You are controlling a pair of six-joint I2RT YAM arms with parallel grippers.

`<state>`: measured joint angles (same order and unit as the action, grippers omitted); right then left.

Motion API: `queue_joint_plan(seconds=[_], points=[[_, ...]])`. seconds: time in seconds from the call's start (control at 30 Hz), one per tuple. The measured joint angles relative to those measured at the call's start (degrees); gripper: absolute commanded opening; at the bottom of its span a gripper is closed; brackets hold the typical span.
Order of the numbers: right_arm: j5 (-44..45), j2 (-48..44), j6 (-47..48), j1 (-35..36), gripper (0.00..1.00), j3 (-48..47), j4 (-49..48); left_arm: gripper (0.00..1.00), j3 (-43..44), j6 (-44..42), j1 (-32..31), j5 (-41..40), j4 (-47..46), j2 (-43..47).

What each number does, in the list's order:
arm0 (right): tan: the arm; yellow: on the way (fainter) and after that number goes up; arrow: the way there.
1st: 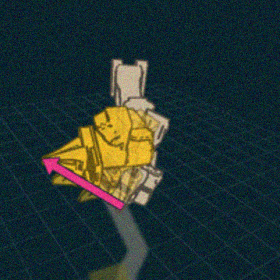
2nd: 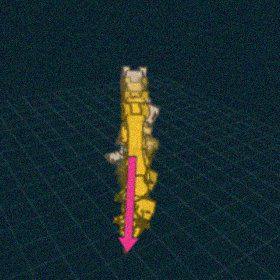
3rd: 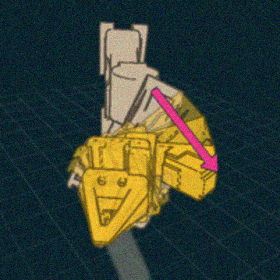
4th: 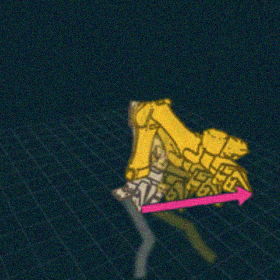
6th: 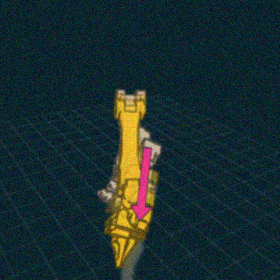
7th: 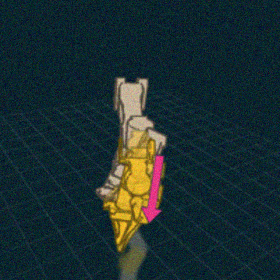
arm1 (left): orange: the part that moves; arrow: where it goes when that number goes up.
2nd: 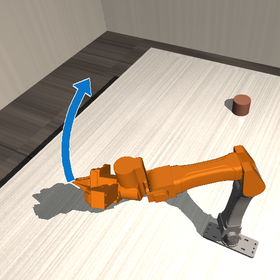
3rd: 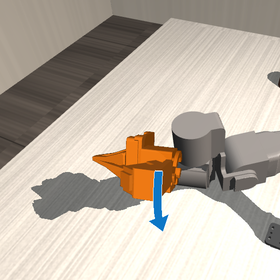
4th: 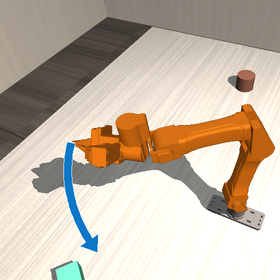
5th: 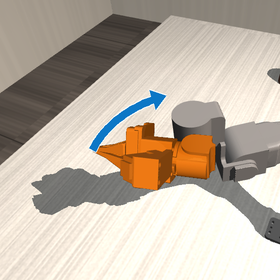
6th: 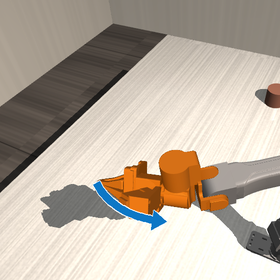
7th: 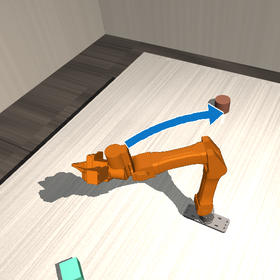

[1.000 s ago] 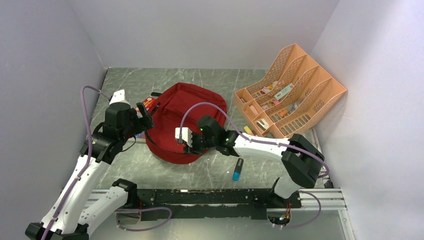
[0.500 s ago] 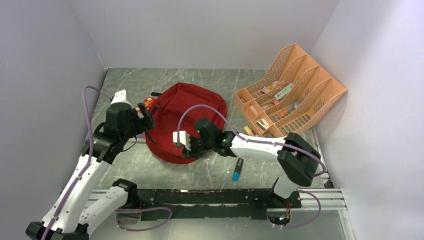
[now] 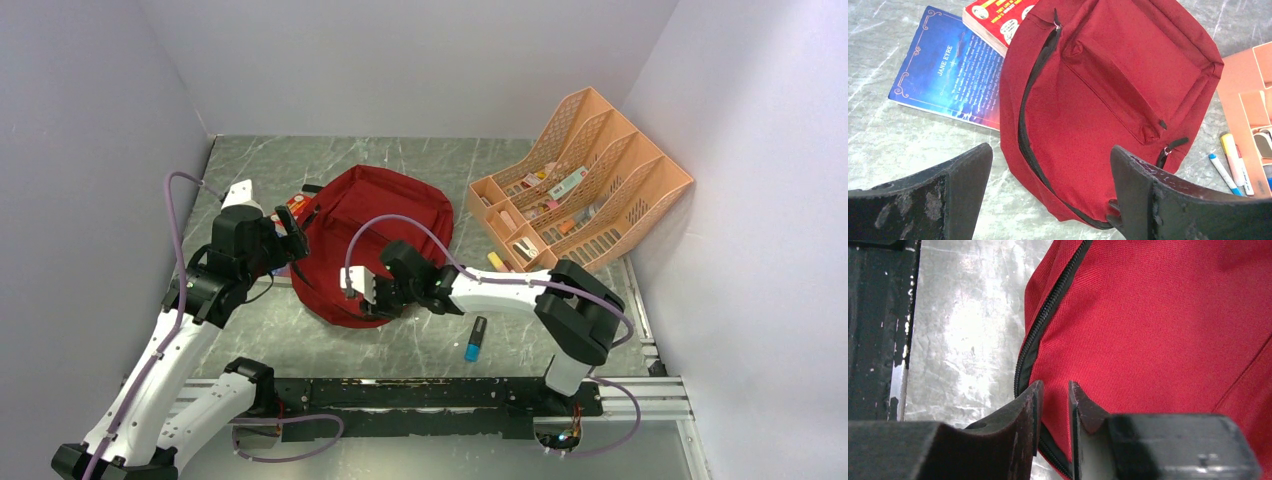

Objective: Pack the student bag
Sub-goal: Adjust the student bag at the center of the board.

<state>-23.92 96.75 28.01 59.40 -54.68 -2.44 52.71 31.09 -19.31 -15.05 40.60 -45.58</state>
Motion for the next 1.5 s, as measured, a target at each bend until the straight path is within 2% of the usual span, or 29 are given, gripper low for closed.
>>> queue_joint_plan(seconds=[0.1, 0.17, 0.5, 0.53, 0.6, 0.67, 0.9, 1.07, 1.3, 1.5], points=[[0.59, 1.31, -0.74, 0.33, 0.06, -0.94, -0.20, 0.93, -0.24, 0.48, 0.00, -0.66, 0.09, 0.00], [1.25, 2.38, -1.25, 0.46, 0.00, -1.73, -0.26, 0.94, -0.76, 1.16, 0.00, -1.27, 0.24, 0.11], [9.33, 2.86, -6.73, 0.46, 0.00, -1.95, -4.20, 0.96, -6.19, 9.01, 0.00, -4.42, 4.46, 3.21], [10.27, 2.56, -7.72, 0.46, 0.03, -1.92, -4.72, 0.96, -6.47, 9.86, 0.00, -4.55, 4.68, 3.50], [12.76, 1.60, -10.99, 0.46, 0.16, -1.95, -6.25, 0.96, -6.82, 11.34, 0.00, -4.85, 5.03, 3.96], [14.67, 0.39, -15.34, 0.44, 0.24, -1.97, -8.02, 0.95, -6.80, 12.68, 0.00, -5.25, 5.18, 4.24], [18.82, -1.05, -35.82, 0.44, 0.28, -5.35, -13.55, 0.93, -2.86, 16.61, 0.00, -9.64, 7.82, 5.38], [19.54, 2.99, -48.96, 0.94, 0.36, -13.49, -14.03, 0.92, 2.93, 18.18, 0.02, -13.79, 9.70, 7.96], [24.50, 11.34, -55.98, 4.00, 0.45, -25.27, -9.38, 0.92, 5.60, 18.47, 0.02, -16.31, 11.23, 10.86], [28.35, 16.55, -56.74, 5.40, 0.48, -29.59, -4.76, 0.91, 5.60, 18.43, 0.04, -16.85, 12.61, 11.17]])
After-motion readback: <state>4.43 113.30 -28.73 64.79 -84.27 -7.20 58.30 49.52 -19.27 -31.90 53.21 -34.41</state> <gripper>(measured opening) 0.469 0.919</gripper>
